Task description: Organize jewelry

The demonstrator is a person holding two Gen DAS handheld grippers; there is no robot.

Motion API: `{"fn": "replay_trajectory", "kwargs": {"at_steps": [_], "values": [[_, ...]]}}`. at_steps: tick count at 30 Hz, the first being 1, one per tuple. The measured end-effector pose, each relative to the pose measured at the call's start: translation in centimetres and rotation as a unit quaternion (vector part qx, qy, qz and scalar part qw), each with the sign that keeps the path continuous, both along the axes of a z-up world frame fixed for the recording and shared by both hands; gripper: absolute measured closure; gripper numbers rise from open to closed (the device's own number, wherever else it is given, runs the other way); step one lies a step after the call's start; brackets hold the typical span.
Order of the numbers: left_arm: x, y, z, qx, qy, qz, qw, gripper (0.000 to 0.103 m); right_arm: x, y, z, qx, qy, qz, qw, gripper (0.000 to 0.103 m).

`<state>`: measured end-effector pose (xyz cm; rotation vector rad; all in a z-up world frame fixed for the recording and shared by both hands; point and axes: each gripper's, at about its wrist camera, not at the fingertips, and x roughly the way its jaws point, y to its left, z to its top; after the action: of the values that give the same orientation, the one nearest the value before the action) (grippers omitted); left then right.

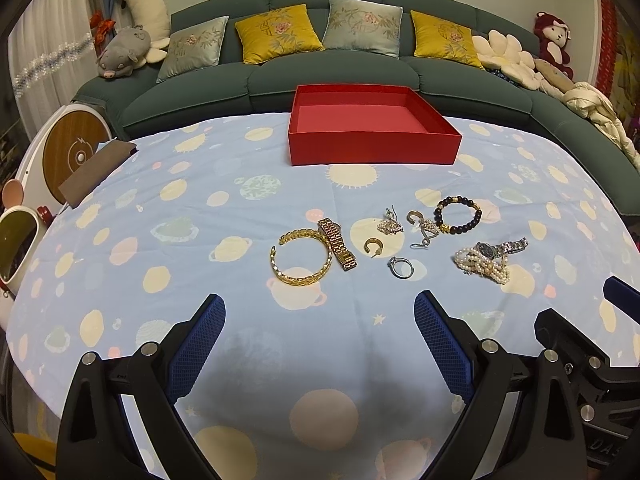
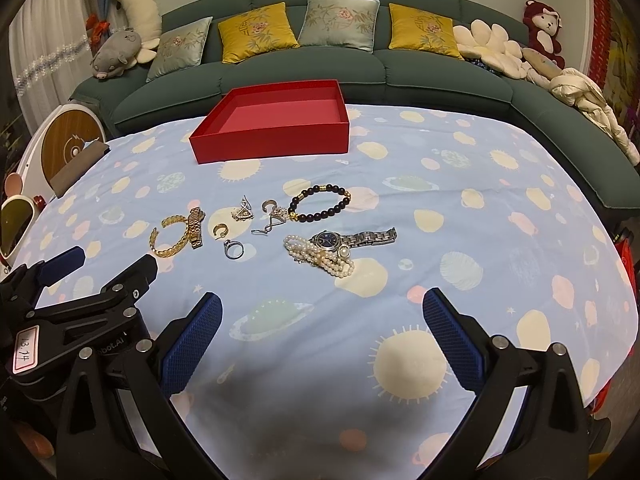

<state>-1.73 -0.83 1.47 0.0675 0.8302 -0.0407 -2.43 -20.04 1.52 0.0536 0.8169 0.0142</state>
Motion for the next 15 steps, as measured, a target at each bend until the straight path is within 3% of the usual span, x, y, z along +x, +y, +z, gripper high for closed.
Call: {"fn": "replay_trajectory", "kwargs": {"at_steps": [15], "values": [[0.06, -0.11, -0.05, -0.001, -0.001, 0.001, 1.0, 0.01, -0.08, -0.05, -0.06, 0.002, 0.001, 0.001, 1.0, 0.005]]}}
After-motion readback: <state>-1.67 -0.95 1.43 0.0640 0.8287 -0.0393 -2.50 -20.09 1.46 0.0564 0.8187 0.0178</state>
